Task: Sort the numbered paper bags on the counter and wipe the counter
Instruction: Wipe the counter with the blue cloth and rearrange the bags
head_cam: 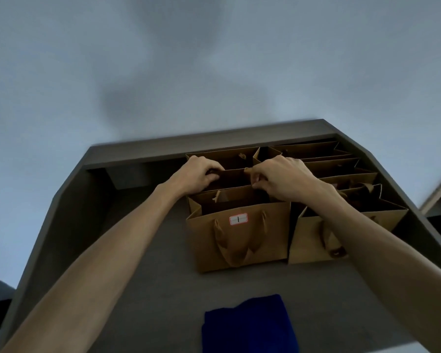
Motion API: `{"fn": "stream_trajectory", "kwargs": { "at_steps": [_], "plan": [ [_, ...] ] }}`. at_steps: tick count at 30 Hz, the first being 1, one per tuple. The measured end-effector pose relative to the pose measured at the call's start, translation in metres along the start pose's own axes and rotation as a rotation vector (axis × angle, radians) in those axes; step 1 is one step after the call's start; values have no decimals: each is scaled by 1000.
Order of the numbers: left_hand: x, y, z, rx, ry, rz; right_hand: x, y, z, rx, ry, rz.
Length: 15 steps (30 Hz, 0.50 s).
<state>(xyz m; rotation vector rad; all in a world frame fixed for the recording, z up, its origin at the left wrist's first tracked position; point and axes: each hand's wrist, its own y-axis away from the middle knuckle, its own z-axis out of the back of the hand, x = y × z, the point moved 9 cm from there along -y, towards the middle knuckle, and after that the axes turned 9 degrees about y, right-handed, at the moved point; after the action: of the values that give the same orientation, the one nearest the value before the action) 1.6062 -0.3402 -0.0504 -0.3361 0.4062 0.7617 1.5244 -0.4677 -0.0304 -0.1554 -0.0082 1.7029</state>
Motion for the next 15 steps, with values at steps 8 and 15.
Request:
{"fn": "stream_trajectory", "kwargs": {
  "at_steps": [8, 15],
  "plan": [
    [-18, 59, 39, -348, 107, -147, 17, -7, 1, 40, -65, 117],
    [-44, 148, 41, -539, 243, -217, 49, -20, 4, -116, -170, 180]
  ]
}}
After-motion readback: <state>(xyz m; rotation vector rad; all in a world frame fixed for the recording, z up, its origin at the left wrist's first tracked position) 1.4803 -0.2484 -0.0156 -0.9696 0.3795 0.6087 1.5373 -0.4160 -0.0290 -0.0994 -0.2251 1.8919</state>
